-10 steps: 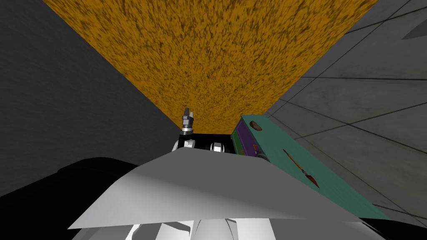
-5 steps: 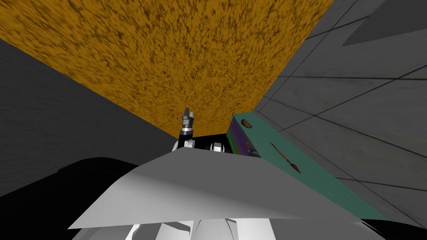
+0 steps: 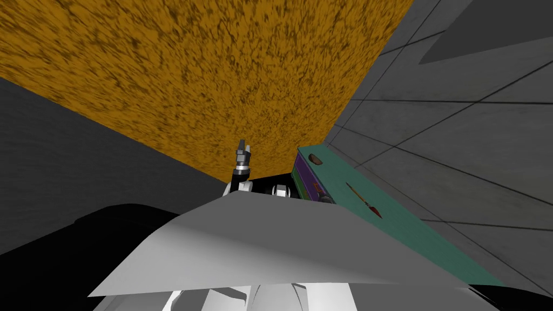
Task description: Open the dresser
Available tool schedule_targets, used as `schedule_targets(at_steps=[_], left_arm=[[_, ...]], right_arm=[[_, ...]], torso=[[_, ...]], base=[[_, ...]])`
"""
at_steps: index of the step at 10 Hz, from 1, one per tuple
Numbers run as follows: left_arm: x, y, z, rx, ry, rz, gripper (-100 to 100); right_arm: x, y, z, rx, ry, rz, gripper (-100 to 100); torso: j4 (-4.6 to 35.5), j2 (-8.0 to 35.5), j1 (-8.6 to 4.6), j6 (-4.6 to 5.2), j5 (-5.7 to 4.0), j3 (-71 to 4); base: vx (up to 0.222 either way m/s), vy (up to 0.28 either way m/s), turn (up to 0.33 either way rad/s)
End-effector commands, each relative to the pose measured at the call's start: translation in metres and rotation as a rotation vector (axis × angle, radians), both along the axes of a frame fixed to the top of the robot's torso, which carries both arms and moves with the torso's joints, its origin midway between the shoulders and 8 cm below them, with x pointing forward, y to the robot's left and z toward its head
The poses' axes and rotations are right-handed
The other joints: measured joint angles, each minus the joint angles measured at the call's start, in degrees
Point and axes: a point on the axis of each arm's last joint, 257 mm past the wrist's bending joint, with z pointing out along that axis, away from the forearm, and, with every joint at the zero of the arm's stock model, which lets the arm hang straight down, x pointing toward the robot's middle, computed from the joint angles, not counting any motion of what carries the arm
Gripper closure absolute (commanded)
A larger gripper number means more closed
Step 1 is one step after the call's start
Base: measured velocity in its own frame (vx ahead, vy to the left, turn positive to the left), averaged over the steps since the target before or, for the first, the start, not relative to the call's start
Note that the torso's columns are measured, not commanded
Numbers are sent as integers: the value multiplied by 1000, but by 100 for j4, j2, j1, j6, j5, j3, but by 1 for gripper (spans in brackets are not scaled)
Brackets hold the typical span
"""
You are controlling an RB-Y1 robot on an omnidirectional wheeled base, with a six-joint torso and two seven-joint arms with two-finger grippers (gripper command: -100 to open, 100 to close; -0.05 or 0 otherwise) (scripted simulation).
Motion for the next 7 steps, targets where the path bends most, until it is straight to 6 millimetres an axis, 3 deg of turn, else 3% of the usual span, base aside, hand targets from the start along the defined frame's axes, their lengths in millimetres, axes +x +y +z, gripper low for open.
schedule_targets(at_steps=[1,2,3,5,6,7], left_arm=[[0,0,0,0,0,0,0],[0,0,0,0,0,0,0],[0,0,0,0,0,0,0],[0,0,0,0,0,0,0],[0,0,0,0,0,0,0],[0,0,0,0,0,0,0]], right_arm=[[-4,-3,-1,48,-23,-15,100],[-5,-3,-2,45,-20,-7,100],[-12,8,-16,125,-11,-28,100],[-13,-10,-9,115,-35,-45,100],[-14,-11,-10,111,-32,-38,100],[-21,-4,-23,184,-22,-67,100]], torso=[[-10,-27,-9,17,6,-23],[-7,-33,-34,46,27,-45],[0,-24,-52,52,34,-46],[-14,-39,-39,15,-8,-22],[-18,-47,-59,41,4,-39],[-16,-46,-70,44,7,-42]], base=[[-48,94,68],[2,28,-30],[-63,54,277],[-64,79,177],[10,31,-30],[-71,89,296]])
